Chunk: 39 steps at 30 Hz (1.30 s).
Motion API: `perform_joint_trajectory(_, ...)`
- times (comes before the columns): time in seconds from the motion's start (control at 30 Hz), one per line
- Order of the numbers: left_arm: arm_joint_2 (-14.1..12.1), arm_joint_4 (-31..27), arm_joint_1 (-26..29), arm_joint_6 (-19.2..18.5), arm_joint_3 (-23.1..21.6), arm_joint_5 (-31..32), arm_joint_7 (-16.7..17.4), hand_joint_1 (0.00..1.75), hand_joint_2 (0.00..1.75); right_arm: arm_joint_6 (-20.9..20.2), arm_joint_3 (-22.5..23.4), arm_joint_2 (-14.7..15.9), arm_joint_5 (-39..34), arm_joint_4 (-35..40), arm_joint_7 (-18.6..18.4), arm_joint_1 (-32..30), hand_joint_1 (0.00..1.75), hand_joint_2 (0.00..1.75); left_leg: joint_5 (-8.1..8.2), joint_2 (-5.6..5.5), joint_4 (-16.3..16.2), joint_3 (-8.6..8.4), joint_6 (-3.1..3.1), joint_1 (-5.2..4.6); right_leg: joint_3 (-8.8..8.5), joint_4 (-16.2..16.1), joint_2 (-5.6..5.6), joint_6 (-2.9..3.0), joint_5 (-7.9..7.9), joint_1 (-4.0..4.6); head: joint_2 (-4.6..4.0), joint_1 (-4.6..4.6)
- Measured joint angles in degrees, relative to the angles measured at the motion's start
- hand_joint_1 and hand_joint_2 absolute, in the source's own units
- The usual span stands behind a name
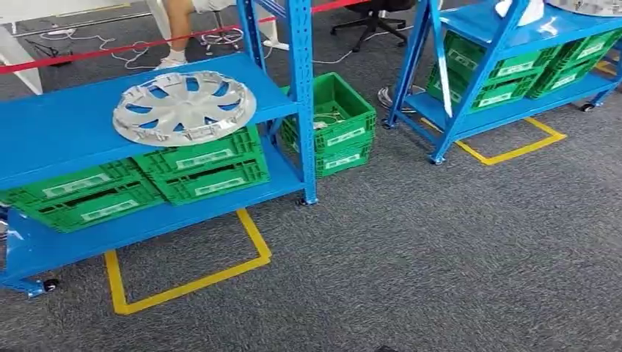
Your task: Take the parts from the cabinet and place them on the table.
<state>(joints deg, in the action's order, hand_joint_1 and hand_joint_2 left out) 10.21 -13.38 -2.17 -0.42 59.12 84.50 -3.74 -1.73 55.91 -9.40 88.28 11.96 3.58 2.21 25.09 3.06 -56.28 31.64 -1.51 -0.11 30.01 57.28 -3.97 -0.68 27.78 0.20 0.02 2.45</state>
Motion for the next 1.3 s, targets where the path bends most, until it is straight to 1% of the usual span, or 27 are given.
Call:
perform_joint_trajectory(0.13,0.2,0.0,-0.1,0.0,0.2,0.0,-0.4,0.00,0.00,0.1,0.0,-0.1,0.0,0.0,0.2,0.2,0.00,0.00,0.02,-1.57,0.6,0.33,1.34,-0.26,-0.37,-0.2,-1.36,-1.15,0.07,0.01,0.02,0.17)
perform_joint_trajectory(0.17,0.3,0.0,0.0,0.0,0.3,0.0,-0.5,0.00,0.00,0.1,0.0,-0.1,0.0,0.0,0.2,0.3,0.00,0.00,-0.32,-1.97,0.9,0.07,1.80,0.25,0.31,0.3,-0.43,-1.66,0.53,-0.27,0.00,0.24)
perform_joint_trajectory(0.2,0.3,0.0,0.0,0.0,0.4,0.0,-0.5,0.00,0.00,0.2,0.0,-0.1,0.0,0.0,0.3,0.3,0.00,0.00,-0.35,-2.32,0.9,0.10,2.06,0.32,1.01,2.4,2.03,-2.00,2.06,-0.23,0.00,0.48)
perform_joint_trajectory(0.23,0.4,0.0,-0.2,0.0,0.5,0.0,-0.6,0.00,0.00,0.2,0.0,-0.1,0.0,0.0,0.3,0.3,0.00,0.00,-0.40,-2.76,0.9,0.15,2.31,0.33,2.94,6.6,3.13,-2.15,4.37,-0.35,0.00,0.54)
perform_joint_trajectory(0.33,0.6,0.0,-0.3,0.0,0.5,0.0,-0.7,0.00,0.00,0.2,0.1,-0.2,-0.1,0.0,0.3,0.0,0.00,0.00,-0.41,-3.72,0.9,0.26,2.41,0.32,7.51,16.1,3.73,-2.44,8.27,-0.37,0.00,0.57)
perform_joint_trajectory(0.37,0.6,0.0,-0.3,0.0,0.5,0.0,-0.7,0.00,0.00,0.2,0.1,-0.2,-0.1,0.0,0.3,-0.1,0.00,0.00,-0.42,-4.28,0.9,0.26,2.41,0.32,9.00,18.8,3.74,-2.49,8.65,-0.37,0.00,0.52)
perform_joint_trajectory(0.4,0.6,0.0,-0.2,0.0,0.5,0.0,-0.8,0.00,0.00,0.2,0.2,-0.2,-0.1,0.0,0.3,-0.2,0.00,0.00,-0.44,-4.92,0.9,0.21,2.37,0.32,8.96,18.2,3.74,-2.48,7.52,-0.39,0.02,0.55)
perform_joint_trajectory(0.43,0.6,0.0,-0.2,0.0,0.6,0.0,-0.9,0.00,0.00,0.3,0.2,-0.2,-0.2,0.0,0.3,-0.2,0.00,0.00,-0.45,-5.46,0.9,0.14,2.35,0.36,7.75,15.3,3.77,-2.50,5.37,-0.48,0.00,0.57)
perform_joint_trajectory(0.5,0.8,0.0,-0.3,0.1,0.9,0.0,-1.0,0.00,0.00,0.4,0.2,-0.2,-0.2,0.0,0.3,-0.1,0.00,0.00,-0.46,-6.71,0.8,-0.06,1.96,0.56,2.66,4.7,4.83,-2.52,0.00,-0.88,0.00,0.55)
perform_joint_trajectory(0.53,0.8,0.0,-0.3,0.3,1.1,-0.1,-1.1,0.00,0.00,0.5,0.3,-0.2,-0.2,0.0,0.4,-0.1,0.00,0.00,-0.46,-7.14,0.8,-0.01,1.57,0.59,1.01,1.2,7.11,-2.71,-0.20,-1.28,0.00,0.57)
perform_joint_trajectory(0.57,0.8,0.0,-0.5,0.7,1.3,-0.2,-1.1,0.00,0.00,0.6,0.3,-0.4,-0.3,0.0,0.5,0.0,0.00,0.00,-0.43,-7.74,0.3,0.39,1.16,0.30,0.77,0.3,7.75,-2.20,0.06,-1.21,0.02,0.48)
perform_joint_trajectory(0.67,0.8,0.0,-0.3,1.0,1.9,-0.6,-1.4,0.00,0.00,0.8,0.4,-0.5,-0.3,0.0,0.5,0.0,0.00,0.00,-1.23,-8.74,0.8,0.80,-0.07,0.74,0.71,0.7,6.50,-0.93,-0.33,-0.67,0.02,0.46)
perform_joint_trajectory(0.7,0.8,0.0,-0.3,1.0,2.3,-0.8,-1.5,0.00,0.00,0.9,0.5,-0.5,-0.3,0.0,0.5,0.0,0.00,0.00,-0.91,-8.36,0.7,0.95,-0.23,0.83,0.61,0.3,5.94,-0.34,-0.69,-0.97,0.00,0.44)
perform_joint_trajectory(0.73,0.9,0.0,-0.3,1.0,2.5,-1.0,-1.6,0.00,0.00,1.0,0.5,-0.5,-0.3,0.0,0.7,0.1,0.00,0.00,0.19,-5.96,-0.6,1.50,-0.42,0.55,0.60,0.2,5.54,0.04,-0.75,-0.89,0.00,0.24)
perform_joint_trajectory(0.77,0.9,0.0,-0.5,1.0,2.7,-1.1,-1.7,0.00,0.00,1.0,0.5,-0.6,-0.3,0.0,0.7,0.0,0.00,0.00,2.29,-4.65,-3.8,3.05,-0.60,0.53,0.67,0.2,5.06,0.43,-0.75,-0.80,0.00,0.02)
perform_joint_trajectory(0.83,0.9,0.0,-0.8,1.0,3.0,-1.2,-1.7,0.00,0.00,1.1,0.7,-0.6,-0.3,0.0,0.7,-0.2,0.00,0.00,6.89,-3.93,-13.9,7.86,-0.79,0.55,0.81,0.2,3.57,0.64,-0.64,-0.55,0.00,0.09)
perform_joint_trajectory(0.87,0.9,0.0,-0.8,1.0,3.0,-1.2,-1.7,0.00,0.00,1.1,0.7,-0.6,-0.3,0.0,0.7,-0.2,0.00,0.00,7.92,-3.90,-17.5,9.54,-0.81,0.55,0.86,0.2,2.94,0.66,-0.63,-0.48,0.00,0.09)
perform_joint_trajectory(0.9,0.9,0.0,-0.7,1.0,3.0,-1.2,-1.8,0.00,0.00,1.2,0.7,-0.6,-0.3,0.0,0.7,-0.2,0.00,0.00,7.40,-3.89,-17.9,9.74,-0.78,0.55,0.83,0.2,2.41,0.67,-0.62,-0.44,0.00,0.09)
perform_joint_trajectory(0.93,0.9,0.0,-0.6,1.0,3.1,-1.2,-1.7,0.00,0.00,1.2,0.8,-0.6,-0.3,0.0,0.7,-0.2,0.00,0.00,5.73,-3.85,-16.0,8.65,-0.69,0.53,0.79,0.2,2.01,0.68,-0.61,-0.41,0.00,0.07)
perform_joint_trajectory(0.97,0.9,0.0,-0.5,1.0,3.2,-1.2,-1.7,0.00,0.00,1.2,0.8,-0.7,-0.3,0.0,0.7,-0.1,0.00,0.00,3.39,-3.71,-11.9,6.51,-0.54,0.53,0.70,0.2,1.59,0.64,-0.58,-0.40,0.00,0.09)
perform_joint_trajectory(1.0,0.9,0.0,-0.5,1.0,3.3,-1.2,-1.8,0.00,0.00,1.2,0.8,-0.7,-0.3,0.0,0.7,0.0,0.00,0.00,0.76,-2.92,-6.0,3.31,-0.28,0.46,0.53,0.2,1.17,0.55,-0.52,-0.39,0.00,0.07)
perform_joint_trajectory(1.03,0.9,0.0,-0.7,1.0,3.3,-1.2,-1.8,0.00,0.00,1.2,0.8,-0.8,-0.3,0.0,0.7,0.0,0.00,0.00,-0.63,-0.82,-1.3,0.59,0.07,0.25,0.38,0.2,0.83,0.40,-0.42,-0.29,0.00,0.04)
perform_joint_trajectory(1.07,0.9,0.0,-0.9,1.0,3.3,-1.2,-1.8,0.00,0.00,1.2,0.8,-0.8,-0.3,0.0,0.7,-0.1,0.00,0.00,0.10,-0.25,0.7,-0.11,0.16,-0.20,0.53,0.6,0.48,-0.06,-0.09,0.18,0.00,-0.04)
perform_joint_trajectory(1.2,0.9,0.0,-0.8,1.1,3.4,-1.2,-1.8,0.00,0.00,1.2,0.8,-0.8,-0.3,0.0,0.7,0.2,0.00,0.00,-0.35,-1.98,1.0,0.15,1.38,-0.05,-0.05,0.0,-0.96,-1.20,0.01,0.07,0.00,0.02)
perform_joint_trajectory(1.23,0.9,0.0,-0.7,1.1,3.5,-1.2,-1.8,0.00,0.00,1.2,0.8,-0.8,-0.3,0.0,0.7,0.3,0.00,0.00,-0.52,-2.26,1.1,-0.03,1.68,0.26,0.54,0.9,0.57,-1.63,0.72,-0.14,0.00,0.29)
perform_joint_trajectory(1.27,0.9,0.0,-0.8,1.1,3.6,-1.2,-1.8,0.00,0.00,1.3,0.8,-0.8,-0.3,0.0,0.7,0.3,0.00,0.00,-0.56,-2.59,1.1,0.01,2.05,0.36,1.72,3.6,2.33,-1.85,2.50,-0.24,0.00,0.50)
perform_joint_trajectory(1.3,1.0,0.0,-0.9,1.1,3.7,-1.2,-1.8,0.00,0.00,1.3,0.8,-0.8,-0.3,0.0,0.7,0.3,0.00,0.00,-0.59,-3.06,1.1,0.07,2.20,0.38,3.92,8.3,3.26,-2.02,4.86,-0.36,0.00,0.59)
